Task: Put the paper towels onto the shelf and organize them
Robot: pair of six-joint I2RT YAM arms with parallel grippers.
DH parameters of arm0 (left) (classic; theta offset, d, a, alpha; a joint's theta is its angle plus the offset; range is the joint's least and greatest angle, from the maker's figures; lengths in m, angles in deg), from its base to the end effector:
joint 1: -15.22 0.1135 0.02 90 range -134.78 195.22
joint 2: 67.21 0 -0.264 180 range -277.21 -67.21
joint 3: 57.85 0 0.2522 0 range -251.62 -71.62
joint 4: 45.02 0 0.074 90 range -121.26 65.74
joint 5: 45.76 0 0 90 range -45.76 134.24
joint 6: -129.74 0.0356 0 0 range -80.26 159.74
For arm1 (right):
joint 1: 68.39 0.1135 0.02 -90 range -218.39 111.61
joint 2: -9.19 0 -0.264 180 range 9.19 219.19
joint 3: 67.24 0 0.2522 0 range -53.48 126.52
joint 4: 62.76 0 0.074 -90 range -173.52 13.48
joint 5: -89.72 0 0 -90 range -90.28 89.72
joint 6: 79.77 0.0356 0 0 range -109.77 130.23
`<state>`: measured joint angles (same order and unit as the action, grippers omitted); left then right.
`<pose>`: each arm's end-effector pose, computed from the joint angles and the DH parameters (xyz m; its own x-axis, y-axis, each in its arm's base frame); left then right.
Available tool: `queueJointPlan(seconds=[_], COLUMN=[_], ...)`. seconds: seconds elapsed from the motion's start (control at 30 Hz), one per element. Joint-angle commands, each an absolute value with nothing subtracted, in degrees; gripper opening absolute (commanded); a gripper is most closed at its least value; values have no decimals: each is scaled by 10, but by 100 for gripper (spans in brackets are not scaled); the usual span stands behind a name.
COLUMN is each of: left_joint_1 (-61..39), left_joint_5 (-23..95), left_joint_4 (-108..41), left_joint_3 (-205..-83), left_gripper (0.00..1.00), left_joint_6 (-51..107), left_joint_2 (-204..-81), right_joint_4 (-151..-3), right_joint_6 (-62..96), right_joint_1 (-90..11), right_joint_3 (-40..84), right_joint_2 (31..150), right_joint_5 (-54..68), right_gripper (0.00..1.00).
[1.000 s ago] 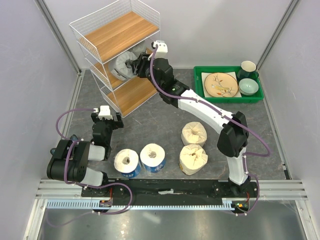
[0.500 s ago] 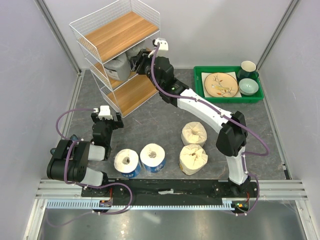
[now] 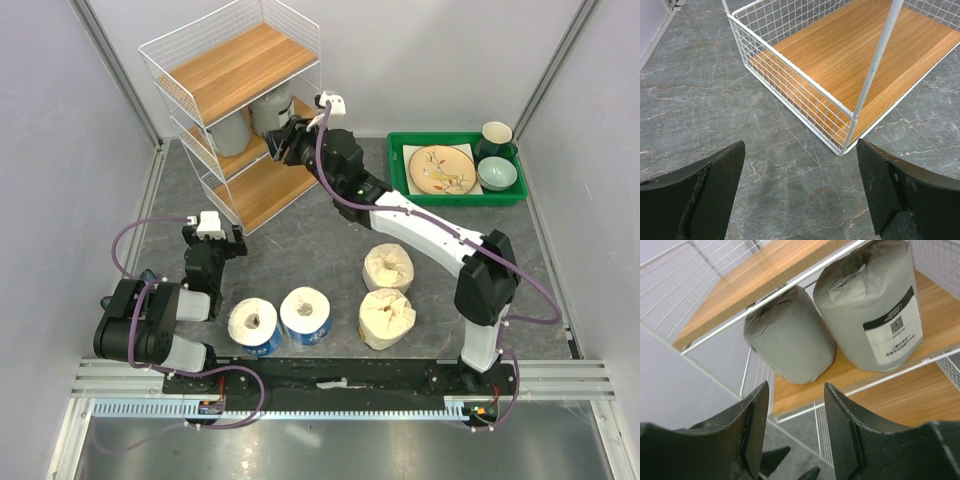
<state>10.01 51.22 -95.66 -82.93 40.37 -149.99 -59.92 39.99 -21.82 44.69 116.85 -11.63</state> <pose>0.2295 -0.0166 0.1488 -0.1227 0.0221 -0.9922 -0.0286 0.9993 0.0258 0.3211 0.3290 0.3973 -0.2129 0.4830 -0.8493 -0.5438 0.6636 0.5137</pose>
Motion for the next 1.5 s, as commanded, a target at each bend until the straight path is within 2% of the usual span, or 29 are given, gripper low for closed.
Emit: queueJointPlan(seconds=[0.0, 0.13, 0.3, 0.4, 0.63, 0.8, 0.93, 1.2, 1.47], left_joint_1=[101, 101, 102, 101, 98, 97, 98, 98, 99], left_joint_5=[516, 515, 514, 543, 587, 636, 711, 713, 725], left_joint_4=[-982, -982, -979, -983, -730, -575, -529, -473, -542], left_joint_3=[-838, -838, -841, -829, -873, -896, -910, -1103, -1172], left_gripper=[100, 99, 100, 100, 99, 98, 99, 100, 100], left_joint_6=[403, 404, 403, 388, 314, 246, 204, 217, 270], left_joint_2=[-1498, -1499, -1501, -1475, -1233, -1131, -1062, -1136, -1193], right_joint_4=[-604, -624, -681, -728, -787, -795, -804, -825, -843], right_joint_6=[390, 386, 377, 372, 369, 387, 389, 392, 395], right_joint_1=[-215, -216, -215, -215, -215, -215, -215, -215, -215], right_joint_3=[386, 268, 98, 38, -36, -58, -67, -91, -106], right_joint_2=[1083, 1001, 855, 787, 661, 627, 602, 553, 515], right_joint_5=[-56, -15, -26, -30, -55, -50, -49, -63, -72], right_gripper=[56, 57, 58, 59, 61, 61, 62, 62, 63])
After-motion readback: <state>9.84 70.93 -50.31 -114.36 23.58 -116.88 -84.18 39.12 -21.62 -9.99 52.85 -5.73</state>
